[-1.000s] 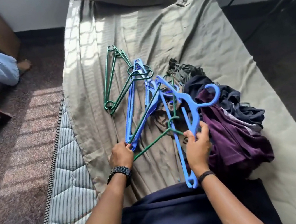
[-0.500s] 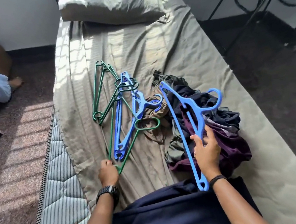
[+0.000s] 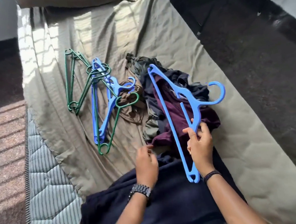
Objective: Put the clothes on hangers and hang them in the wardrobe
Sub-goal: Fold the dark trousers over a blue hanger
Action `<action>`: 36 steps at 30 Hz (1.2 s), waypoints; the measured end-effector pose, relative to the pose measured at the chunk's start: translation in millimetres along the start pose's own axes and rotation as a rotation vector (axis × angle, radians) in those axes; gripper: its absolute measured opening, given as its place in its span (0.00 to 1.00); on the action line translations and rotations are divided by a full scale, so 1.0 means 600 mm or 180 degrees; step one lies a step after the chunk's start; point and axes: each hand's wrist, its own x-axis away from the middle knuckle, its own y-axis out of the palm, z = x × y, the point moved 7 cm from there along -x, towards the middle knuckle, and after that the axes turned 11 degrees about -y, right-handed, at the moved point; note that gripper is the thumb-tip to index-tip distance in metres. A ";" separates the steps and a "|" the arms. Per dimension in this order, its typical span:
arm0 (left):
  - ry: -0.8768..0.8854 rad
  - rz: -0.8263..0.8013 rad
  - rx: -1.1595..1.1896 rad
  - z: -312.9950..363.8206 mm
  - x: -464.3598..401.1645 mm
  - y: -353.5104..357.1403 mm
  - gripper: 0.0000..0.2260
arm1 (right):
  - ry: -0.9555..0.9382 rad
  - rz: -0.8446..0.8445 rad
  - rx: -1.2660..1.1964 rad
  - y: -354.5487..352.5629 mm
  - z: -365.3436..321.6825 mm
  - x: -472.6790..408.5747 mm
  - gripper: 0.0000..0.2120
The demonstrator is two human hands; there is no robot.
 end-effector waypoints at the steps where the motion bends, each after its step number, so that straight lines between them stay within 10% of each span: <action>1: -0.0022 -0.0153 0.0167 0.004 0.018 0.022 0.11 | -0.0009 0.0001 0.0030 -0.017 0.000 0.007 0.11; 12: 0.0481 -0.1343 -0.0461 0.066 0.174 0.287 0.13 | 0.0046 0.0748 0.0595 -0.347 0.102 0.108 0.06; 19: 0.0886 -0.1506 -0.1836 0.104 0.176 0.391 0.25 | 0.0263 0.0807 0.0988 -0.422 0.188 0.158 0.06; 23: 0.1061 -0.1483 -0.2404 0.118 0.166 0.413 0.15 | 0.0446 0.0560 0.0920 -0.415 0.225 0.175 0.08; 36: 0.0539 -0.1329 -0.0230 0.096 0.172 0.352 0.08 | 0.0115 0.0399 0.0757 -0.317 0.194 0.218 0.11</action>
